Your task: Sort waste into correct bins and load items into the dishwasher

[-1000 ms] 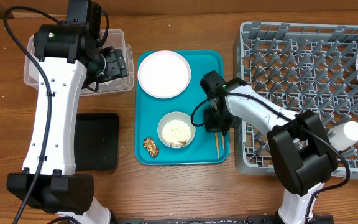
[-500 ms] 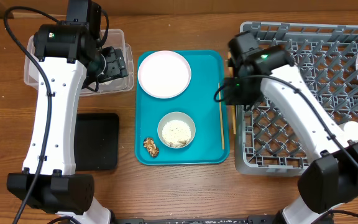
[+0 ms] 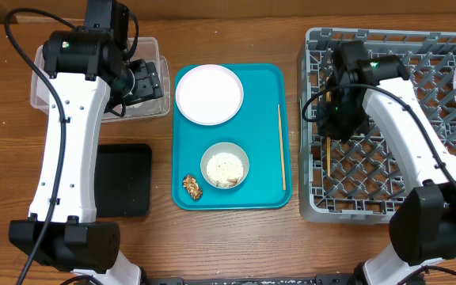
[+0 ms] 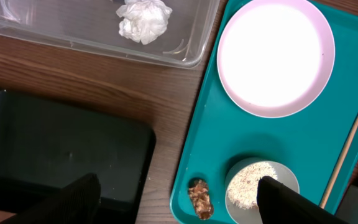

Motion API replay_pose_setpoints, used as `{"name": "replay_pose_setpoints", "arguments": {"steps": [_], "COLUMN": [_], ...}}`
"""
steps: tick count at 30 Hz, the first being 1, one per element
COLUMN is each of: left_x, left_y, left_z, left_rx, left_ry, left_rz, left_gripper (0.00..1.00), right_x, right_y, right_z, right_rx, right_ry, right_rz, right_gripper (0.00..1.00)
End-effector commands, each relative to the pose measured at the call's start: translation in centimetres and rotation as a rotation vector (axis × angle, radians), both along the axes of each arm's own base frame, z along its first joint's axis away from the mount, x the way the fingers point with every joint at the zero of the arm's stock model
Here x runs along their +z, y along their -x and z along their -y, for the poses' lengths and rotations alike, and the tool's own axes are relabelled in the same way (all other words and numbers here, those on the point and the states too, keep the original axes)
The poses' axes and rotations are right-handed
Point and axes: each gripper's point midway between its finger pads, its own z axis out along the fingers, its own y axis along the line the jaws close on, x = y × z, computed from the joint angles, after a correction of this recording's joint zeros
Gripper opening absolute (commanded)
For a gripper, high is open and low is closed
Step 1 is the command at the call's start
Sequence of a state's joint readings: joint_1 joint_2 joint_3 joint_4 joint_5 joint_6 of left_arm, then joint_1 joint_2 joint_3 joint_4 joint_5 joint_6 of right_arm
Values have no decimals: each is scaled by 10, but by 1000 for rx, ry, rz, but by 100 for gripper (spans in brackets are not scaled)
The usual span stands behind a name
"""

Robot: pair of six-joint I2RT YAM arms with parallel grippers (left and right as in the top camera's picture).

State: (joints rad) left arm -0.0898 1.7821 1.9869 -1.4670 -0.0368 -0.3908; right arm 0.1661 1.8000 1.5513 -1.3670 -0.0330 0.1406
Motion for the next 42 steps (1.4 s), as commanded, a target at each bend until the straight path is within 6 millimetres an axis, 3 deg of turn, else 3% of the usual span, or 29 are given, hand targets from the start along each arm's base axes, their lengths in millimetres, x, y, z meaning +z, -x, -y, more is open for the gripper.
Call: {"name": "replay_pose_setpoints", "arguments": {"steps": [1,3,9,11,14,17,21,25,34,42], "left_x": [10,10,10,10,10,10,10,10,9,9], "left_y": [1,1,1,1,1,1,1,1,2,2], "left_z": [2,2,2,2,2,2,2,2,1,1], "left_rx": [5,5,5,5,5,5,5,5,2,2], "left_ry": [9,10,10,10,10,10,9,10,8,8], "left_rz": [28,29,29,29,29,29,29,29,25,22], "left_gripper": [83,83,83,82,83,83,83,83,83,83], "right_x": [-6,-2,34,44,41,30,-2,-38,-82,-109], "right_y": [4,2,-11,-12,-10,-7,-6,-9,-3,6], "right_z": [1,0,-13,-38,-62,-87,-106,-103,-100,-96], "right_rx": [14,13,20,68,135,164,135,84,68,71], "right_ry": [7,4,-68,-137,-147,-134,-96,-38,16,48], "right_rz": [-6,7,105,144,157,163,110,33,-84,-145], "right_gripper": [25,37,39,39,40,43,45,45,45,45]}}
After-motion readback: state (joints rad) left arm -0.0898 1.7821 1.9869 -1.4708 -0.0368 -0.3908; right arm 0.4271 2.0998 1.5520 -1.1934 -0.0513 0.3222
